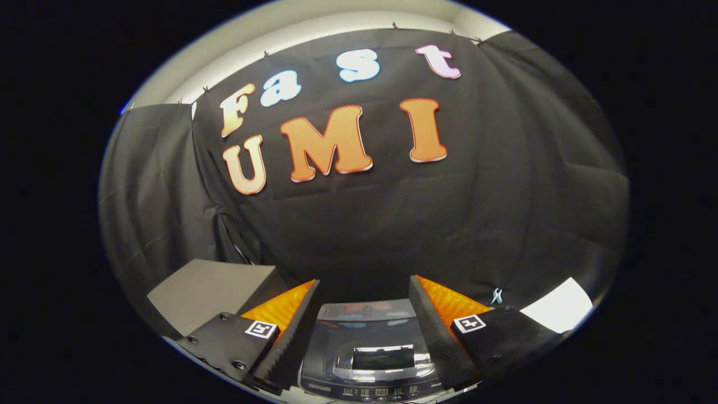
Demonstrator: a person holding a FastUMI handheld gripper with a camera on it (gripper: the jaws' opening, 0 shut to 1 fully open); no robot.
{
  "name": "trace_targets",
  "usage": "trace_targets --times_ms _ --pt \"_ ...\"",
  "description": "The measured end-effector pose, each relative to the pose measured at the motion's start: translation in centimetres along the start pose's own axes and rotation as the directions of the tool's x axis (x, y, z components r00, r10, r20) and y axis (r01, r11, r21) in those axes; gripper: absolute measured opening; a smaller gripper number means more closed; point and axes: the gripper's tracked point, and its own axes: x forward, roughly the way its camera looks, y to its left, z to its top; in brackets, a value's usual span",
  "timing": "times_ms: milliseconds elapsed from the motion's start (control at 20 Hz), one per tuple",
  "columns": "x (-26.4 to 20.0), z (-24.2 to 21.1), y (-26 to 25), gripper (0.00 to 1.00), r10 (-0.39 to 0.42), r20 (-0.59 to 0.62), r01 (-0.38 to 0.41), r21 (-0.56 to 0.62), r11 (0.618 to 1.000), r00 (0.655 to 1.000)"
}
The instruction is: Put the clothes into the washing machine and then close the washing machine lid.
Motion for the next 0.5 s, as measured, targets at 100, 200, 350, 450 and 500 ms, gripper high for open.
trace_targets --times_ms 100,200,350,450,500 --pt "-1.3 2.1 -0.4 0.99 -0.005 0.044 0.006 -0.018 1.000 0.999" --pt "-2.6 3.8 -0.7 0.99 -0.003 0.077 0.005 -0.021 1.000 0.997" --pt "-4.5 5.4 -1.5 0.99 -0.012 0.111 0.015 -0.028 1.000 0.994" --pt "-5.5 6.0 -2.4 0.99 -0.021 0.130 0.026 -0.039 0.999 0.991" --pt "-5.9 6.3 -2.8 0.99 -0.029 0.141 0.036 -0.047 0.998 0.990"
